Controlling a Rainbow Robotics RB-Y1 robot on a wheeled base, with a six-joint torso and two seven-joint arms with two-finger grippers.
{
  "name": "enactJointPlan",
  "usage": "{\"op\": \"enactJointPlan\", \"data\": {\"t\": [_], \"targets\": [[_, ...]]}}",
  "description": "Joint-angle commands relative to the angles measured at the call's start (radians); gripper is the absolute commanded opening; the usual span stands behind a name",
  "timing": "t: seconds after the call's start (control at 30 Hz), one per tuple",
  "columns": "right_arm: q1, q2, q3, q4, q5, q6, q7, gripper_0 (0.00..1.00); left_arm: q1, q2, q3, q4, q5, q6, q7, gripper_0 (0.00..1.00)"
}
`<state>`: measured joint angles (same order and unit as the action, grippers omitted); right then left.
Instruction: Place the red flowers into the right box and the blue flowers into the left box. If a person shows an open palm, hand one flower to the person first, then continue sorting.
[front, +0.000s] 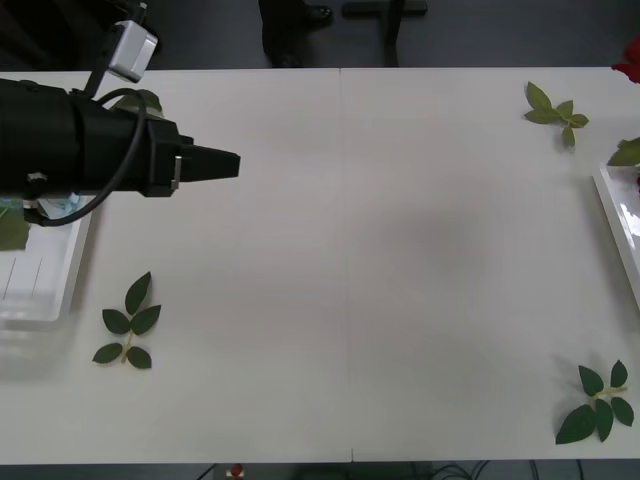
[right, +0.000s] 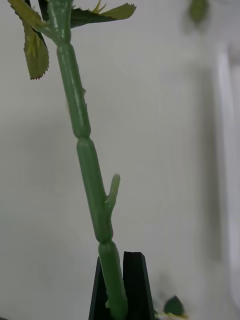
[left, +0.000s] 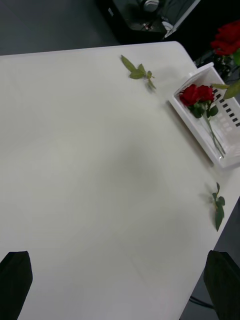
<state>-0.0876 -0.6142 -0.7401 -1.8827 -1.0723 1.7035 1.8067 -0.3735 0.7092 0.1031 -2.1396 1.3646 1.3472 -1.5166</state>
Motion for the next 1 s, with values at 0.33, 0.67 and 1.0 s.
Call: {"op": "enactJointPlan", "data": {"t": [0.33,0.67,1.0], "targets": [[-0.017,-0.184,0.050,0.323,0.255,-0.209,-0.009,0.00,-0.065,0.125,0.044,0.310,0.137,0.084,-0.702,1.00],[-0.018,-0.207,0.199,0.530,0.281,-0.490,-0.007,0.00,-0.212,0.122,0.003,0.483,0.208,0.187,-0.979,1.00],[-0.018,-0.202,0.212,0.553,0.296,-0.507,0.016,0.94,-0.239,0.101,-0.120,0.385,0.238,0.052,-0.968,1.00]]}}
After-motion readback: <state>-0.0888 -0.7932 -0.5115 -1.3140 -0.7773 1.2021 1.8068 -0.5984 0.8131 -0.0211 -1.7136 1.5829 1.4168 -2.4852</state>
